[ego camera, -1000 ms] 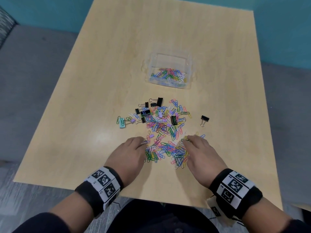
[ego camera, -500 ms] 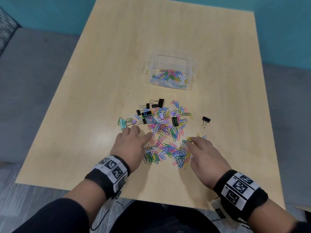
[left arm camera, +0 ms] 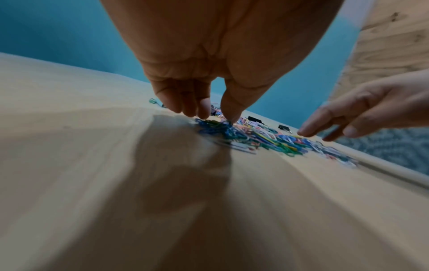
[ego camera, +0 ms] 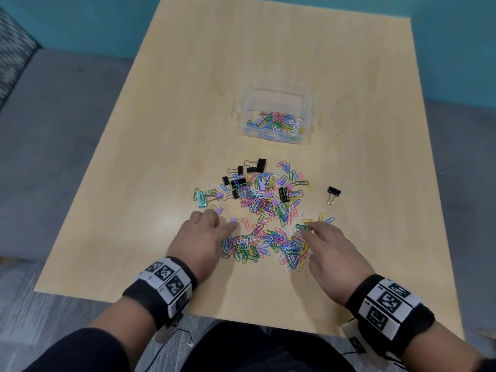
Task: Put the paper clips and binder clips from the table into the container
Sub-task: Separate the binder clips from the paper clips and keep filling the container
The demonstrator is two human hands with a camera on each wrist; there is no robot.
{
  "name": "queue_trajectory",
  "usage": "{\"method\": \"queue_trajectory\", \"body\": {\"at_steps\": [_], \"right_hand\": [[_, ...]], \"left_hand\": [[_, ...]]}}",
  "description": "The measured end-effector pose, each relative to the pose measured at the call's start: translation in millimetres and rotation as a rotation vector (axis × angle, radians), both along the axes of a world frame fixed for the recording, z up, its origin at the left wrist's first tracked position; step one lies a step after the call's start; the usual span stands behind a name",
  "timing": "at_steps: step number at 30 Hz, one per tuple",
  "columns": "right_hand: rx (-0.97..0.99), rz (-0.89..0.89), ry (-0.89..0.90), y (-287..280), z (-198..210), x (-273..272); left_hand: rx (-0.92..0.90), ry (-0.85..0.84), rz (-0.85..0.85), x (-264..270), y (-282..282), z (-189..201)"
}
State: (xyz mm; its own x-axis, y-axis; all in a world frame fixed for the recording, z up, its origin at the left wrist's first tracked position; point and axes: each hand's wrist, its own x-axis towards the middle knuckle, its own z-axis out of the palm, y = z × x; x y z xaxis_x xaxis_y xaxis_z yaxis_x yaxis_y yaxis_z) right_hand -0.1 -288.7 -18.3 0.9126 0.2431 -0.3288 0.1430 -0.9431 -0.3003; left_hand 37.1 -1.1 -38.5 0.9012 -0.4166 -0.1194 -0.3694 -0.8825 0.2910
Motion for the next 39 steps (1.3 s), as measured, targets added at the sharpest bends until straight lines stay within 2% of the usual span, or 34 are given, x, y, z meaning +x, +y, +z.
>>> {"method": "queue_trajectory", "body": {"at_steps": [4, 9, 11, 14, 17, 19, 21, 25, 27, 32, 36, 39], "right_hand": [[0.008, 0.010, -0.023, 2, 0, 0], [0.024, -0.046, -0.026, -5, 0, -4], [0.030, -0.064, 0.006, -10, -2, -5], [0.028, -0.034, 0.013, -10, -6, -8], [-0.015, 0.031, 0.021, 0, -10, -16], [-0.017, 0.087, 0.003, 9, -11, -23], [0.021, 0.117, -0.013, 12, -11, -25], [0.001, -0.018, -0.046, 4, -15, -11], [-0.048, -0.026, -0.001, 10, -16, -8], [-0.044, 0.097, -0.053, 37, -7, 4], [-0.100, 0.244, -0.042, 48, -12, 24], [-0.137, 0.312, -0.013, 50, -9, 15]], "left_hand": [[-0.024, 0.025, 0.107, 9, 2, -1], [-0.102, 0.016, 0.262, -4, 18, 1], [-0.094, -0.049, 0.218, -15, 14, 7], [-0.003, -0.089, -0.017, -40, -4, 16], [0.078, 0.111, -0.154, -64, -20, 7], [0.114, 0.196, -0.165, -72, -27, 0], [0.125, 0.184, -0.186, -74, -30, -1], [0.152, 0.186, -0.087, -62, -37, 4], [0.181, 0.210, -0.078, -54, -44, 5], [0.115, 0.113, -0.026, -20, -68, 18], [0.227, 0.137, -0.102, 7, -70, 11], [0.266, 0.166, -0.132, 1, -64, 12]]}}
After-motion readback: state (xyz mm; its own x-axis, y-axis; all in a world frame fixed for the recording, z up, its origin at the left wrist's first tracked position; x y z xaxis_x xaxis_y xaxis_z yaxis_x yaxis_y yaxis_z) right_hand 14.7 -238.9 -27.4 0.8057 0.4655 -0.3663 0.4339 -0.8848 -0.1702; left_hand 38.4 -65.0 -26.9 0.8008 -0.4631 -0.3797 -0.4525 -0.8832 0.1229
